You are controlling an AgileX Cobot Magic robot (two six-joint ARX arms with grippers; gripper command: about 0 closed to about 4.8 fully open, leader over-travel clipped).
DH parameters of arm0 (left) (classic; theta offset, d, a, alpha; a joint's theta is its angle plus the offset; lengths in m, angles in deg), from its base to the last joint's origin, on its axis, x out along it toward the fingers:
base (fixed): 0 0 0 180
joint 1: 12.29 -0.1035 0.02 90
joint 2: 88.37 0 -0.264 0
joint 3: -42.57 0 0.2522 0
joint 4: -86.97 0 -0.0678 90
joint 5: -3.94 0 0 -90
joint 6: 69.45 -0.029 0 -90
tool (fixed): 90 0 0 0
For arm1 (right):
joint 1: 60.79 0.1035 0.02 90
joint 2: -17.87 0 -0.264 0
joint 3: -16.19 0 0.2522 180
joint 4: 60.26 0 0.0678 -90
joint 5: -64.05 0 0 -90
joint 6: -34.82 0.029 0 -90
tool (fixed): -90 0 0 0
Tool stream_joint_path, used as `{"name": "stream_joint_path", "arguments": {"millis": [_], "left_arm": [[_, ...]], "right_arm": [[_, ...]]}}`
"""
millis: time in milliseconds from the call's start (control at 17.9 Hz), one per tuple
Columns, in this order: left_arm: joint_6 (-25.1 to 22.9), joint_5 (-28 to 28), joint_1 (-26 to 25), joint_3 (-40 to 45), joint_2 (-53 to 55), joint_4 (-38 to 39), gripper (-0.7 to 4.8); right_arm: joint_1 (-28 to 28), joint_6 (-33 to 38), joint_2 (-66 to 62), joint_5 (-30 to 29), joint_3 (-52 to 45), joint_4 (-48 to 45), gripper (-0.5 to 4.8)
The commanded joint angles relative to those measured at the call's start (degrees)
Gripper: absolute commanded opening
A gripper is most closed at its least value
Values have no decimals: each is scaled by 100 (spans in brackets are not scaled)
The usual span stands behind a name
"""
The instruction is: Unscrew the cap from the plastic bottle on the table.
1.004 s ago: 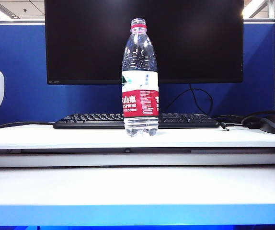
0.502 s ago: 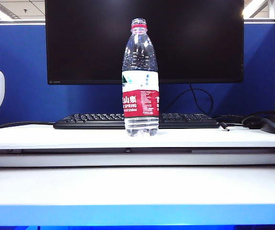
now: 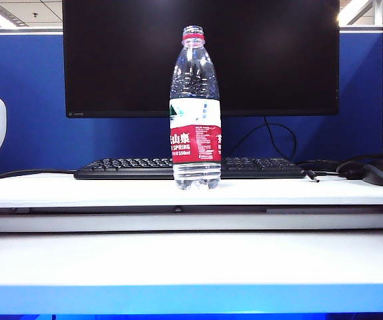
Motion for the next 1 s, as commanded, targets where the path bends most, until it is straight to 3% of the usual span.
{"name": "stream_joint_path", "arguments": {"millis": [56,223,390,613,781,1004], "left_arm": [[-33,26,4,-2,-13,-94,-3],[-33,28,0,-2,-13,-90,-3],[-33,31,2,-2,-13,-81,-3],[-33,28,2,-2,-13,-68,-3],[-33,28,2,-2,-13,-70,-3],[-33,28,2,-2,-13,-70,-3]], "right_arm": [[-1381,0,380,61,-802,-782,-1],[-2544,227,625,-1058,-1556,-1572,-1],[-3106,487,678,-1657,-2321,-2472,-1],[-3104,719,678,-1613,-3077,-3486,-1],[-2905,695,678,-1561,-3202,-3550,-1],[-2868,675,678,-1036,-3211,-3488,-1]]}}
